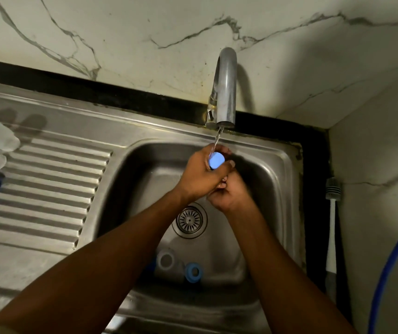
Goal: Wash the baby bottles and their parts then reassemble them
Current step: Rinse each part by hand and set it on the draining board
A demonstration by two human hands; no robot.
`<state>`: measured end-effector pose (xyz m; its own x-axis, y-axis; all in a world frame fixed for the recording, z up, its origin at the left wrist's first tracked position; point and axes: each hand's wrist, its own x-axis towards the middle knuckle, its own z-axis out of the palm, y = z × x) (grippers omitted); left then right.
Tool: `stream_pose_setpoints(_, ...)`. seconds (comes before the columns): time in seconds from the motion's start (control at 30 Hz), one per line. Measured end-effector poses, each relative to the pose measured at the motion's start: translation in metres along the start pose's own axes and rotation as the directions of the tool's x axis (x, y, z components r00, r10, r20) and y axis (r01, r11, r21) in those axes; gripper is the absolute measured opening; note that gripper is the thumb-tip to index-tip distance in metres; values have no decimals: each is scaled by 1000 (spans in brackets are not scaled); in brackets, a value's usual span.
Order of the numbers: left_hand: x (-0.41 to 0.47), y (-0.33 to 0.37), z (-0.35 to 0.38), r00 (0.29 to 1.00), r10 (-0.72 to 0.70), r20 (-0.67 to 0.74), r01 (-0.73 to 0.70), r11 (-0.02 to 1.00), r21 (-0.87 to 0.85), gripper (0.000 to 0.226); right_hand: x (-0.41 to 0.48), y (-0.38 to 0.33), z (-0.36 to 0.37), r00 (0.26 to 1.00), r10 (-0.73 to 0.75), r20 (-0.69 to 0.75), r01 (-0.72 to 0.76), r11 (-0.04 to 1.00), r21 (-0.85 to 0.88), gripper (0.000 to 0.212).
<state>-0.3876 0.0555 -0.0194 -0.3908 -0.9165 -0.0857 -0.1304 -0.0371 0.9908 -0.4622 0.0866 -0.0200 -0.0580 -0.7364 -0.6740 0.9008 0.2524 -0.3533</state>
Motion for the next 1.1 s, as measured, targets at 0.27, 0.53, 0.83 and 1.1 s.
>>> stream_pose_setpoints(0.27, 21, 13, -1, 938, -300, -176, 201, 881, -427, 41, 1, 12, 2, 991, -76, 107, 61, 989, 134, 44)
stream_pose_setpoints(0.53, 13, 10, -13, 785, -598, 161, 477, 417, -774, 65, -2, -7, 1, 803, -387, 453, 455, -92, -886, 40)
stream_pose_setpoints(0.83, 14, 8, -21, 652, -732, 195, 619, 366, -695, 38, -14, 5, -19, 625, -386, 679, 419, -568, -708, 32)
stream_pose_setpoints(1.1, -3, -8, -20, 626, -778, 51, 724, 556, -408, 48, 1, 29, -40, 568, -576, 588, 543, -274, -794, 22)
